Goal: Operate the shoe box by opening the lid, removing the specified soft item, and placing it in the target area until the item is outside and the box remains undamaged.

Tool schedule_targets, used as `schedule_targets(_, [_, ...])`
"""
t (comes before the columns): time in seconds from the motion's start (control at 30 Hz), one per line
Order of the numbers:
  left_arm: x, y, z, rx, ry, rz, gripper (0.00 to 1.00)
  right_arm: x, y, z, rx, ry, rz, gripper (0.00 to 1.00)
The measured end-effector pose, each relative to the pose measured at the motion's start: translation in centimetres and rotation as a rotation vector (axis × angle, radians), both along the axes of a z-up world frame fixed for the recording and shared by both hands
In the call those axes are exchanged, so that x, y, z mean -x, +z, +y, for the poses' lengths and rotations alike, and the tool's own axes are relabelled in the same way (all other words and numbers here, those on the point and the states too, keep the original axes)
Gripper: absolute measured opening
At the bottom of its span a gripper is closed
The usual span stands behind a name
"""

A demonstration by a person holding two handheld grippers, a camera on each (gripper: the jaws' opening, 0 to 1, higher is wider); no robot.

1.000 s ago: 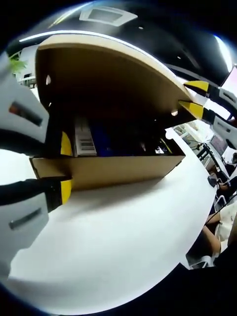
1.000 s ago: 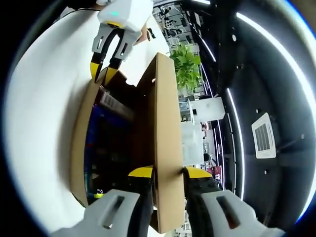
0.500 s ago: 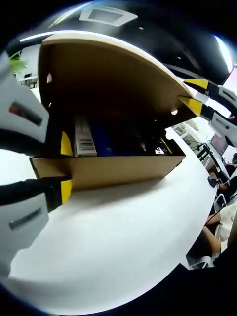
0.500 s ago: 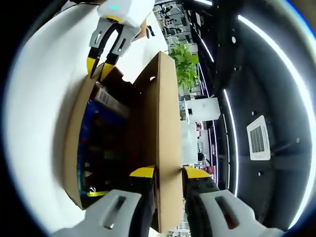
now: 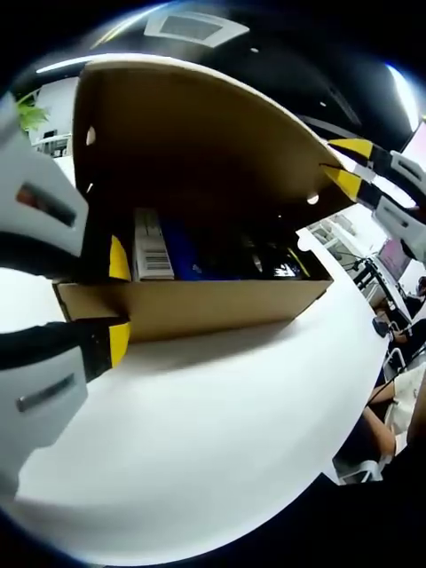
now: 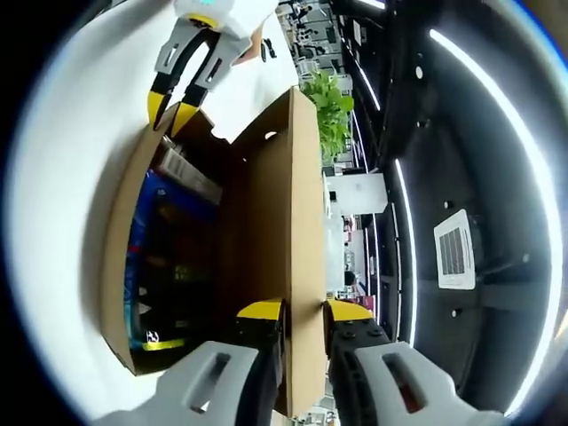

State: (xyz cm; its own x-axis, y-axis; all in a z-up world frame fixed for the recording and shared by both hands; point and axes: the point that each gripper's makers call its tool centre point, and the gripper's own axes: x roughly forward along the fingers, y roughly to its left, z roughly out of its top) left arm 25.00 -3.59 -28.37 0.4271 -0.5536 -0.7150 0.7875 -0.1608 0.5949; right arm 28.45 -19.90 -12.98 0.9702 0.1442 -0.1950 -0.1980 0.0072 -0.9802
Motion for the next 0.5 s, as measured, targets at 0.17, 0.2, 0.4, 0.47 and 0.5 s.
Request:
schedule_targets(0.17, [-0.03, -0.11, 0.05, 0.002, 0.001, 0.015, 0.15, -0.20, 0.19, 0.05, 0.021, -0.011, -0.021, 0.14])
schedule_targets(0.2, [-0.05, -0.14, 0.04, 0.003, 0.001, 0.016, 0.15, -0.21, 0.26, 0.05, 0.019, -0.012, -0.026, 0.14])
schedule_targets(0.4, [-0.17, -0.27, 0.05, -0.001, 0.003, 0.019, 0.15, -0.26, 0.32, 0.03, 0.035, -0.010, -0.044, 0.13])
schedule_targets(0.47, [-0.18, -0.29, 0.06, -0.002, 0.003, 0.017, 0.15, -0.35, 0.35, 0.02, 0.041, -0.010, -0.048, 0.13])
schedule_targets(0.5, [-0.16, -0.30, 0.06, -0.002, 0.003, 0.017, 0.15, -0.37, 0.39, 0.02, 0.041, -0.011, -0.049, 0.12])
